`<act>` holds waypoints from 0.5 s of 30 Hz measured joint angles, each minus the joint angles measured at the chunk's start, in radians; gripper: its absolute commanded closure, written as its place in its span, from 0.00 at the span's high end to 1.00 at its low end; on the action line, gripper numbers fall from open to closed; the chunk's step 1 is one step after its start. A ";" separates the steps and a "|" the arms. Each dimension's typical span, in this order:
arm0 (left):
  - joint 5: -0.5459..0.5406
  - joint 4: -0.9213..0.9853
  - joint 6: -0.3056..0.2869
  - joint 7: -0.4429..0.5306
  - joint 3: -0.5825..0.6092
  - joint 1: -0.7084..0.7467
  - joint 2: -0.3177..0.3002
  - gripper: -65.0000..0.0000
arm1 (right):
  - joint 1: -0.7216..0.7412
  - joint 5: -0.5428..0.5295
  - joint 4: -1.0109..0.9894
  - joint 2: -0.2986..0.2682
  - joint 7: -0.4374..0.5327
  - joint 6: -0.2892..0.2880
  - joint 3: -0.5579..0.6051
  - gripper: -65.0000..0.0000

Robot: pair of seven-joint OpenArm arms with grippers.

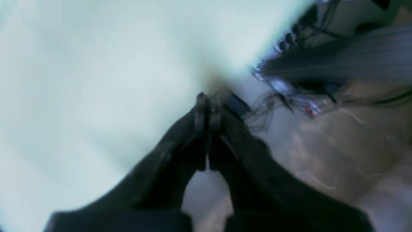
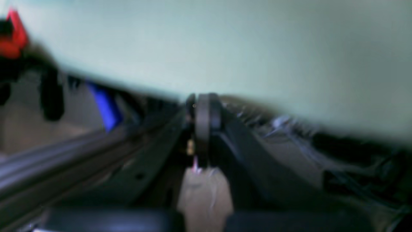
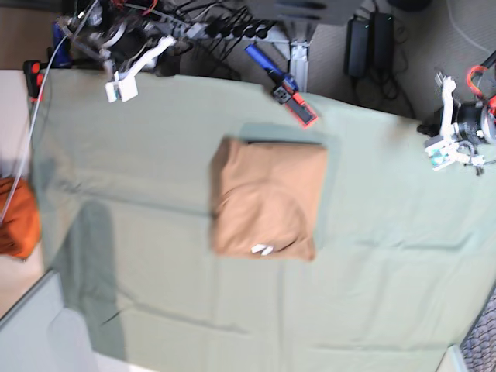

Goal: Fold the T-shirt properly

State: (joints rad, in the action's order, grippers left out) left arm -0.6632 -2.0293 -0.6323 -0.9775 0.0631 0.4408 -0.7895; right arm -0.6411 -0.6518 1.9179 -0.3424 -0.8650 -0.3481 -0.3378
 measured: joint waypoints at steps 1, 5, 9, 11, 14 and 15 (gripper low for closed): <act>0.000 0.000 -0.003 -0.002 -0.013 0.045 0.001 0.00 | -0.027 0.001 0.000 0.002 0.000 0.000 0.000 0.00; 0.004 0.046 -0.003 0.010 -0.038 0.199 0.018 0.00 | -0.124 0.008 -0.013 -0.002 0.008 0.000 0.000 0.00; 0.064 0.187 -0.003 0.055 -0.037 0.290 0.082 0.00 | -0.182 0.010 -0.065 -0.003 0.031 0.000 0.000 0.00; 0.099 0.295 -0.003 0.076 -0.037 0.288 0.129 0.00 | -0.188 0.010 -0.123 0.000 0.045 0.000 0.000 0.00; 0.136 0.476 -0.003 0.099 -0.037 0.246 0.199 0.00 | -0.175 0.022 -0.250 0.002 0.108 0.000 0.014 0.00; 0.144 0.541 -0.003 0.097 -0.034 0.223 0.219 0.00 | -0.158 0.038 -0.297 0.002 0.119 0.000 0.026 0.00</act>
State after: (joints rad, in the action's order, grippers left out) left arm -0.5190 -1.4883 -0.6353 -0.8806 0.0292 0.6636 -0.5701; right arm -0.7990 -0.6136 1.6207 -0.3405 -0.7464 -0.3481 -0.3115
